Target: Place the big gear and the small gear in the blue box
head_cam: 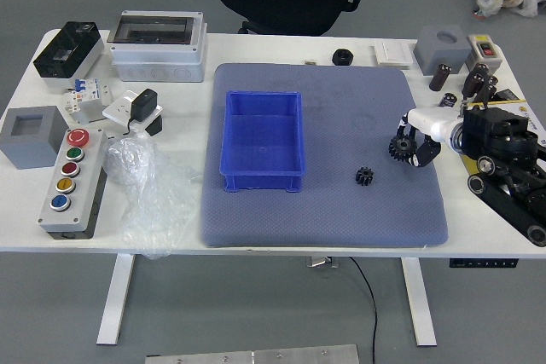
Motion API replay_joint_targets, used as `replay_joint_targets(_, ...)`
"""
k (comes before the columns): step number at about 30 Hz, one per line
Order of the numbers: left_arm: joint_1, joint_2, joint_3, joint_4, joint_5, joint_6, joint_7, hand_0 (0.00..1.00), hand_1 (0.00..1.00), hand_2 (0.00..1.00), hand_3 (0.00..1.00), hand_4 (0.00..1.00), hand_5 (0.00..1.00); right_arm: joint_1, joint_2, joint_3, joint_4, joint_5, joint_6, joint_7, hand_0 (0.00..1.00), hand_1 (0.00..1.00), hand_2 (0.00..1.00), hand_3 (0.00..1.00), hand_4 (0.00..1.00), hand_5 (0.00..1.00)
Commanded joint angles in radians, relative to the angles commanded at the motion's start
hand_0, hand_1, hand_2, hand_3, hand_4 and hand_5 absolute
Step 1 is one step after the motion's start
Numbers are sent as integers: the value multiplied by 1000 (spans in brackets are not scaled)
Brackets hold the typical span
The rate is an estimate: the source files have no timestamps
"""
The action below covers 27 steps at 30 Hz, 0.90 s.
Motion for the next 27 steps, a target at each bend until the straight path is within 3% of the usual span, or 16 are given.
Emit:
replay_joint_targets(18,7,23,-16,0,5,-1,3,857,826,821,770,593,372,70,-48,15,63,128,30,-5,416,393,424,604,602,45)
replay_joint_targets(27,15,36,-18,0,6,-3,4,857,826,821,771,593,372,138,-11,-25,93,162,48,-14,429,391,421,601,588,52)
